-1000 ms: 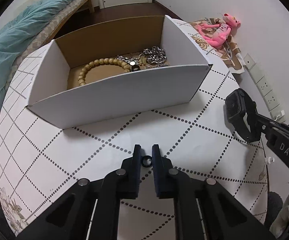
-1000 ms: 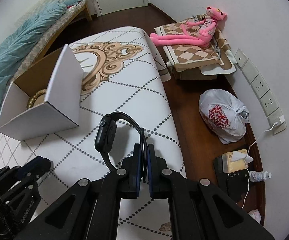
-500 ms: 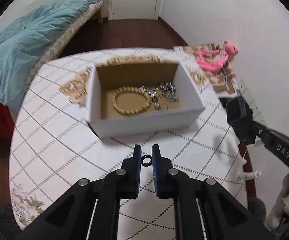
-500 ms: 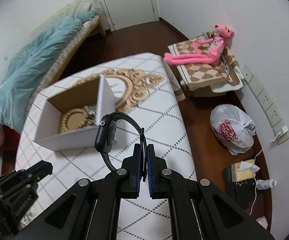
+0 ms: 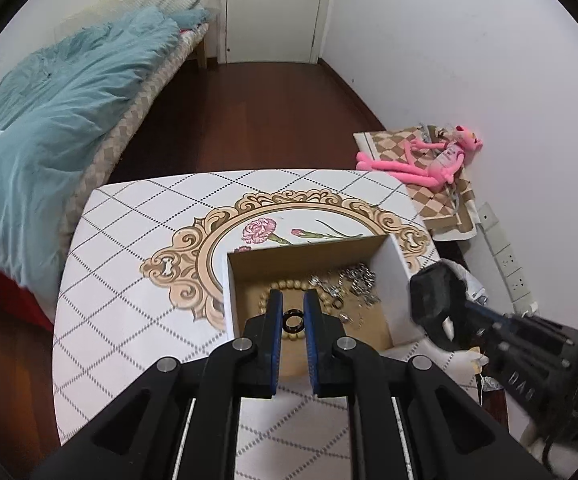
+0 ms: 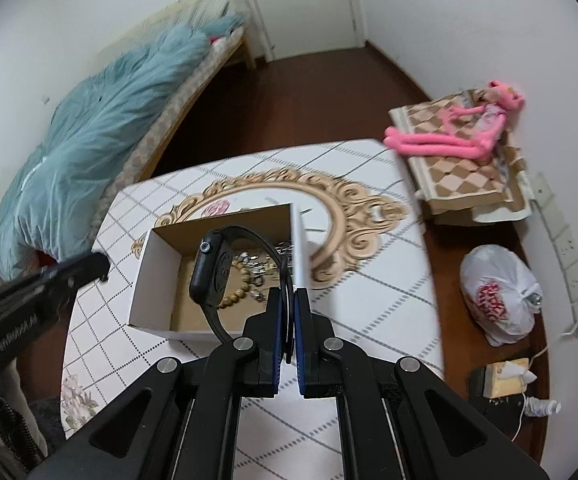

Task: Organize jewelry
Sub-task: 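Lower the black ring into the box with left while right drops the watch inside, then lift both open grippers out of the box and back away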

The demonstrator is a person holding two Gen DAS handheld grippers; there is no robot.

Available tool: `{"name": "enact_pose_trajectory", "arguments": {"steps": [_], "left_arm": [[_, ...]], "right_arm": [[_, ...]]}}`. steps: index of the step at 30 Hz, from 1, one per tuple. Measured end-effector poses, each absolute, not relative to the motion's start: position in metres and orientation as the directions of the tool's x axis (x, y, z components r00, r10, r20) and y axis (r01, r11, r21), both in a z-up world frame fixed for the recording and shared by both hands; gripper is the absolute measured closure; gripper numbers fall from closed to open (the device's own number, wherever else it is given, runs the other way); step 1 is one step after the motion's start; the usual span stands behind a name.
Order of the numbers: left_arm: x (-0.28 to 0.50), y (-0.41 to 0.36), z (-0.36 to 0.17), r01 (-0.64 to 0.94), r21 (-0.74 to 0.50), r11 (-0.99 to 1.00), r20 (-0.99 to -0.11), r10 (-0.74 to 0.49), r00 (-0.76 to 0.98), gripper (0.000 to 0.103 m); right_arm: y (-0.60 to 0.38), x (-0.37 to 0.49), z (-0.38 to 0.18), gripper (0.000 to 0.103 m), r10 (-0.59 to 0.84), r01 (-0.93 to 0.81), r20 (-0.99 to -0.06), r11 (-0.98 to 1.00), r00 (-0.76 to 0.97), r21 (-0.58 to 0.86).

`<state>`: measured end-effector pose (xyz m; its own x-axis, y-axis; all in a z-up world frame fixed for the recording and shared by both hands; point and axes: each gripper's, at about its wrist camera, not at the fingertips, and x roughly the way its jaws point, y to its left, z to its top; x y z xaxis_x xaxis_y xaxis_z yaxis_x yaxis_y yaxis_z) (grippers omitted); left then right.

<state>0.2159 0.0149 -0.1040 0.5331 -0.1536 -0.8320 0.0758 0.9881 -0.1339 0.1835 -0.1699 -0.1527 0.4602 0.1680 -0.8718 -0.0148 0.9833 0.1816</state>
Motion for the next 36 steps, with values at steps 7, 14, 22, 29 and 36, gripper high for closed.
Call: {"name": "enact_pose_trajectory", "arguments": {"steps": [7, 14, 22, 29, 36], "left_arm": [[0.253, 0.026, -0.130, 0.051, -0.158, 0.986, -0.880, -0.164, 0.446, 0.093], [0.264, 0.043, -0.135, -0.013, -0.153, 0.988, -0.895, -0.133, 0.425, 0.086], [0.257, 0.062, -0.128, -0.080, -0.089, 0.993, -0.892, -0.044, 0.450, 0.029], [0.230, 0.057, -0.135, -0.122, -0.035, 0.992, -0.892, 0.024, 0.451, 0.000], [0.209, 0.047, -0.132, -0.144, -0.003, 0.990, -0.885, 0.065, 0.462, 0.000]], "right_arm": [[-0.144, 0.221, -0.184, 0.097, 0.191, -0.064, -0.913, 0.982, 0.360, 0.180], [-0.126, 0.243, -0.209, 0.092, 0.231, -0.086, -0.943, 0.973, 0.241, 0.216], [-0.133, 0.240, -0.202, 0.046, 0.256, -0.047, -0.936, 0.967, 0.243, 0.252], [-0.148, 0.221, -0.183, 0.003, 0.088, -0.007, -0.946, 0.996, 0.311, 0.090], [-0.150, 0.201, -0.167, 0.003, -0.001, -0.011, -0.940, 1.000, 0.342, -0.005]]}}
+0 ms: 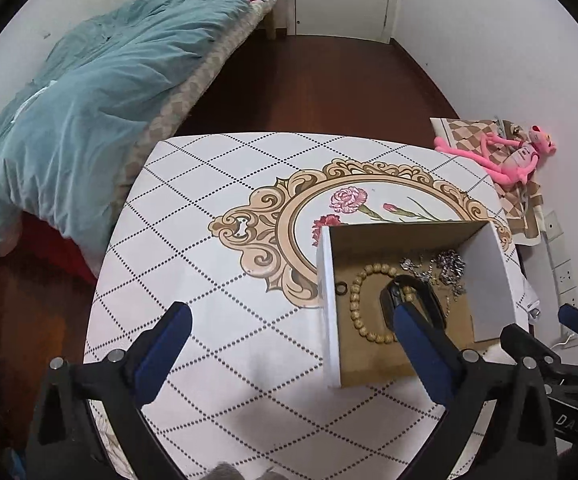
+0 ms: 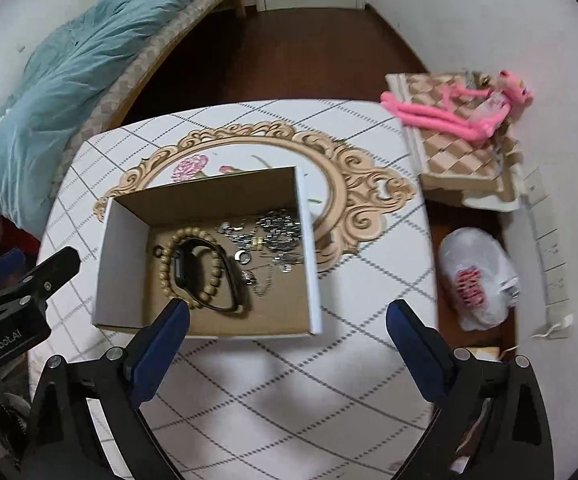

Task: Organize jewelry
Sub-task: 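Lift both open grippers out of the box and back away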

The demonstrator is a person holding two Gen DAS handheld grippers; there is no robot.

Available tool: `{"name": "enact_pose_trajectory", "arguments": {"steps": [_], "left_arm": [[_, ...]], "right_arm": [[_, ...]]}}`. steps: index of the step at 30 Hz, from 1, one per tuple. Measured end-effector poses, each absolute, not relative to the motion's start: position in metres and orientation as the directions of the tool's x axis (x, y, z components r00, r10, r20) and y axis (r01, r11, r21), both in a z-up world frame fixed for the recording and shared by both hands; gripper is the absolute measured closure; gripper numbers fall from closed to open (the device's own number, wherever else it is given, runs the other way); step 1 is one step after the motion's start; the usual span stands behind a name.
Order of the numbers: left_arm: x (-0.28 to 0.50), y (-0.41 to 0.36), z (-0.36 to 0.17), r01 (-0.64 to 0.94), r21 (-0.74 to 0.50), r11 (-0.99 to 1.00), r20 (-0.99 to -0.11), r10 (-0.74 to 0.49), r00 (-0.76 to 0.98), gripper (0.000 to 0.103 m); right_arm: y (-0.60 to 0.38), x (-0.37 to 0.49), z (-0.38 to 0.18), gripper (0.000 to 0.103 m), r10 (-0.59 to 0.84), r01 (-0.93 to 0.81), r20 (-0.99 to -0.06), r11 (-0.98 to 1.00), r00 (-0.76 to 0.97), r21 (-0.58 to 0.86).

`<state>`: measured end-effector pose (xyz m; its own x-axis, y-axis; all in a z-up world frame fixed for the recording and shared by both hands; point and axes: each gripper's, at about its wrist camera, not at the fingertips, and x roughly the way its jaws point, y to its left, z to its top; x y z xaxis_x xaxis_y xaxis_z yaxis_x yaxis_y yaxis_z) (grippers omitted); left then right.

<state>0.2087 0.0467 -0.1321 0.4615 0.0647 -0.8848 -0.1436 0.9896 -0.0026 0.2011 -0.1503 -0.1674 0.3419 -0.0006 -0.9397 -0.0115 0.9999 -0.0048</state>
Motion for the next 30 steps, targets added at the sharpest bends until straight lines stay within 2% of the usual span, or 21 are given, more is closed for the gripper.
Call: {"name": "enact_pose_trajectory", "arguments": {"steps": [9, 24, 30], "left_arm": [[0.164, 0.035, -0.086, -0.140, -0.010, 0.990, -0.848, 0.066, 0.525, 0.000], [0.067, 0.030, 0.029, -0.108, -0.023, 0.994, -0.732, 0.057, 0.679, 0.000], [0.038, 0.029, 0.057, -0.120, -0.033, 0.992, -0.723, 0.059, 0.688, 0.000]], "right_arm": [[-0.156, 0.163, -0.121, 0.003, -0.049, 0.017, -0.903, 0.999, 0.426, -0.046], [-0.150, 0.056, 0.015, 0.001, -0.071, 0.050, -0.781, 0.997, 0.620, -0.051], [-0.146, 0.020, 0.060, 0.000, -0.092, 0.060, -0.734, 0.996, 0.673, -0.069]]}}
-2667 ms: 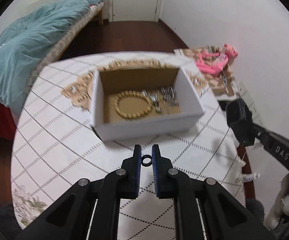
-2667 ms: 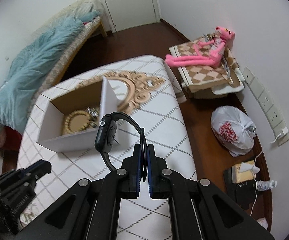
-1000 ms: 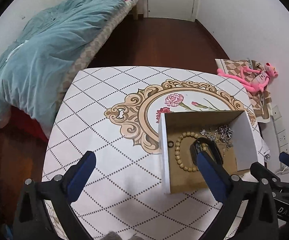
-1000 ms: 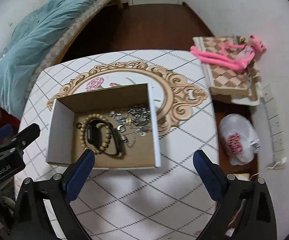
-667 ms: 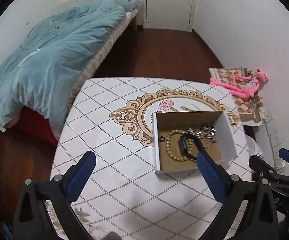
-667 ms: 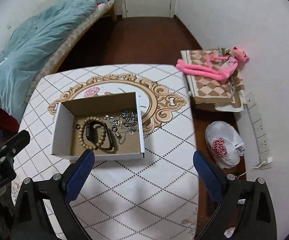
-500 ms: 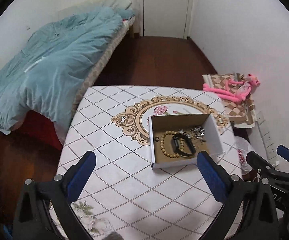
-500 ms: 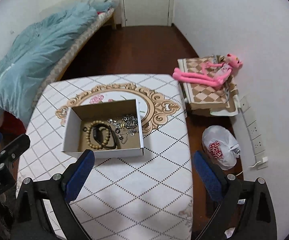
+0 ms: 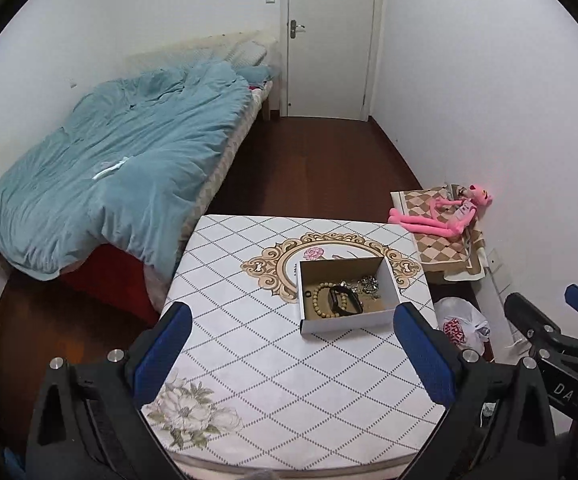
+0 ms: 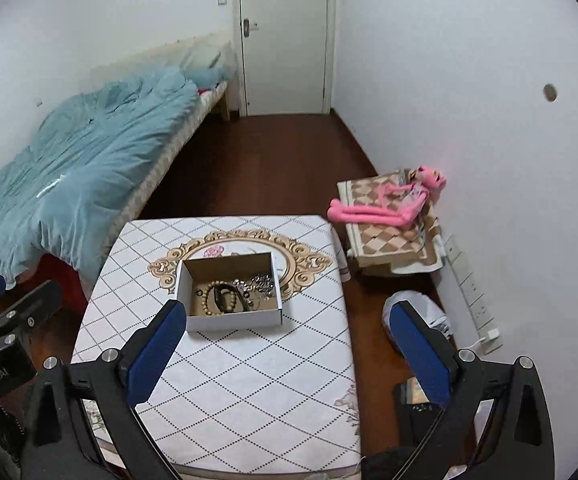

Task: Organize jewelry

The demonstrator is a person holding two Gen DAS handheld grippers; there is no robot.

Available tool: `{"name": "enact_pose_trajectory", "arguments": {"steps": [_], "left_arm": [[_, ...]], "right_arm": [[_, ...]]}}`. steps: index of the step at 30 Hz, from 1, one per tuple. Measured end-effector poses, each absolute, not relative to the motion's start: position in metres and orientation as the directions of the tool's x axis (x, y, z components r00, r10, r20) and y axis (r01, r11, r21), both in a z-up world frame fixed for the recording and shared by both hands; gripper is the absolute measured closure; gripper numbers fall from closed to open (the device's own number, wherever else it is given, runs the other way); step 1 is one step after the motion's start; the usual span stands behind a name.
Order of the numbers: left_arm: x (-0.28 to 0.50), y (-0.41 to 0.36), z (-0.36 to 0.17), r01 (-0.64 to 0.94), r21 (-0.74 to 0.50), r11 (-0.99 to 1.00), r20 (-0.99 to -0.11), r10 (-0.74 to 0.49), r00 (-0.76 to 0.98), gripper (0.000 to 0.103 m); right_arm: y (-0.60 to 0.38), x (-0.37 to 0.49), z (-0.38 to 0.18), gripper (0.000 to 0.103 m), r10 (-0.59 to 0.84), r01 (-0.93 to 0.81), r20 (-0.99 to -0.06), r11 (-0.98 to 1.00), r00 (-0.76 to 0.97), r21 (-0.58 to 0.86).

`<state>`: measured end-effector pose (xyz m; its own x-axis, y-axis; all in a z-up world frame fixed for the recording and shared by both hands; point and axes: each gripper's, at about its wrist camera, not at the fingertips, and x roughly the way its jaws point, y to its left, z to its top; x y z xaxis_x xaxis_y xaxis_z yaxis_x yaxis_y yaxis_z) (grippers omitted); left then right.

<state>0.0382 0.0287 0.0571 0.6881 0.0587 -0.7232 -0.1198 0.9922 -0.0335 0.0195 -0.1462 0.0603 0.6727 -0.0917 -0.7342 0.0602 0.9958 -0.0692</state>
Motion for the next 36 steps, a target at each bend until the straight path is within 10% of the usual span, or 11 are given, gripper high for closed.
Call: {"name": "enact_pose_trajectory", "arguments": {"steps": [36], "left_arm": [[0.069, 0.022, 0.053, -0.141, 0.015, 0.990, -0.775, 0.101, 0.623, 0.000]], "right_arm": [[-0.154, 0.063, 0.062, 0.000, -0.120, 0.072, -0.769, 0.993, 0.628, -0.097]]}}
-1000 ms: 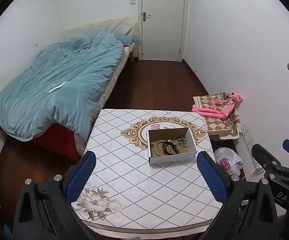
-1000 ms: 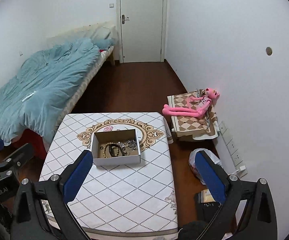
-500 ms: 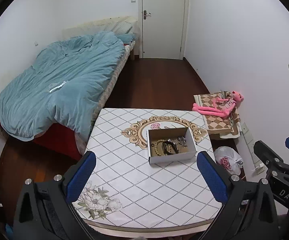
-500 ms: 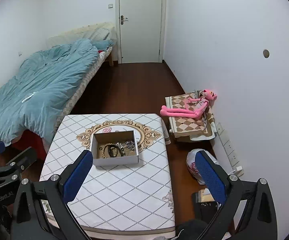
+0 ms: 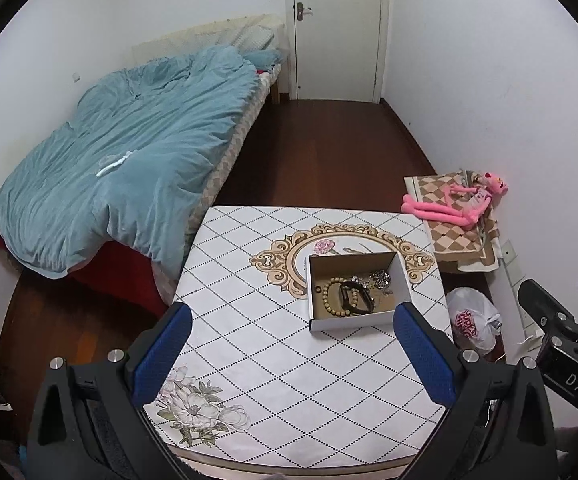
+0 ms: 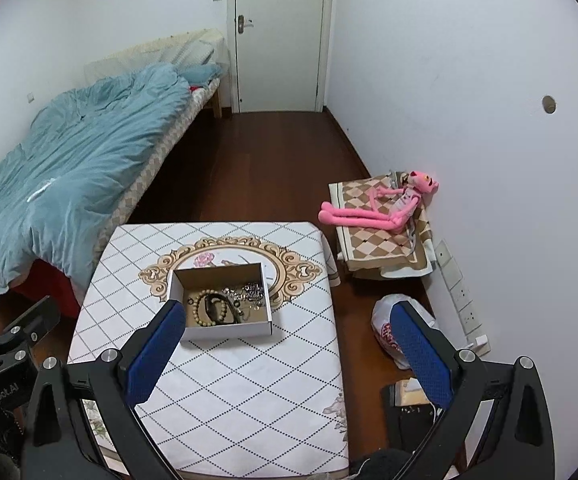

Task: Organize jewelry

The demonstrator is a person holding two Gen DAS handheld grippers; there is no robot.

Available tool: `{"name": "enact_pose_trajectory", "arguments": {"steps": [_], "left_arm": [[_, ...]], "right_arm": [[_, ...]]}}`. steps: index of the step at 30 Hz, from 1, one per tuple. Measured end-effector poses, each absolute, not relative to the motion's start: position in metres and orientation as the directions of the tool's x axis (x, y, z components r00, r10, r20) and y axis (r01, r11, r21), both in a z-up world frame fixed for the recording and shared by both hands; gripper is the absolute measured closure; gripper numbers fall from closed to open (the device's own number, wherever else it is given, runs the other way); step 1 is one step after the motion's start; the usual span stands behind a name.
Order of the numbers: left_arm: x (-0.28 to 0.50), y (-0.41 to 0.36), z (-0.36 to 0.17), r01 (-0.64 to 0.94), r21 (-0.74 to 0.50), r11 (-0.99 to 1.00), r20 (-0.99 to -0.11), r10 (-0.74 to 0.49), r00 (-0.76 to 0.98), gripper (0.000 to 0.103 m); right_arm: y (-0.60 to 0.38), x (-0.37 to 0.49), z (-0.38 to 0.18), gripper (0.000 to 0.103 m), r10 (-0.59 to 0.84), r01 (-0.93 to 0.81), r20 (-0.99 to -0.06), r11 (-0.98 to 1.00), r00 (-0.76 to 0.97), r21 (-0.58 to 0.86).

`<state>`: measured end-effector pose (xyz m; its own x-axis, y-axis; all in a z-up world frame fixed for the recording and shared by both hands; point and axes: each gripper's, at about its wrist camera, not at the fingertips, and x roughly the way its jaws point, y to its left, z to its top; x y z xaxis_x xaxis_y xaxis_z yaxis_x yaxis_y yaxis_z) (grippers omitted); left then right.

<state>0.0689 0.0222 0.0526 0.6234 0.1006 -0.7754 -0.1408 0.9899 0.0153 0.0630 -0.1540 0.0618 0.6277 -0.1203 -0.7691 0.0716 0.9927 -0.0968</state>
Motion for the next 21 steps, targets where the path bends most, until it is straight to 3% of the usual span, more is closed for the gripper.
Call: {"name": "enact_pose_trajectory", "arguments": {"steps": [21], "left_arm": [[0.080, 0.019, 0.037, -0.140, 0.024, 0.990, -0.803, 0.102, 0.588, 0.000]], "right_arm": [[-0.157, 0.074, 0.043, 0.000, -0.116, 0.064, -0.800, 0.993, 0.589, -0.097]]}}
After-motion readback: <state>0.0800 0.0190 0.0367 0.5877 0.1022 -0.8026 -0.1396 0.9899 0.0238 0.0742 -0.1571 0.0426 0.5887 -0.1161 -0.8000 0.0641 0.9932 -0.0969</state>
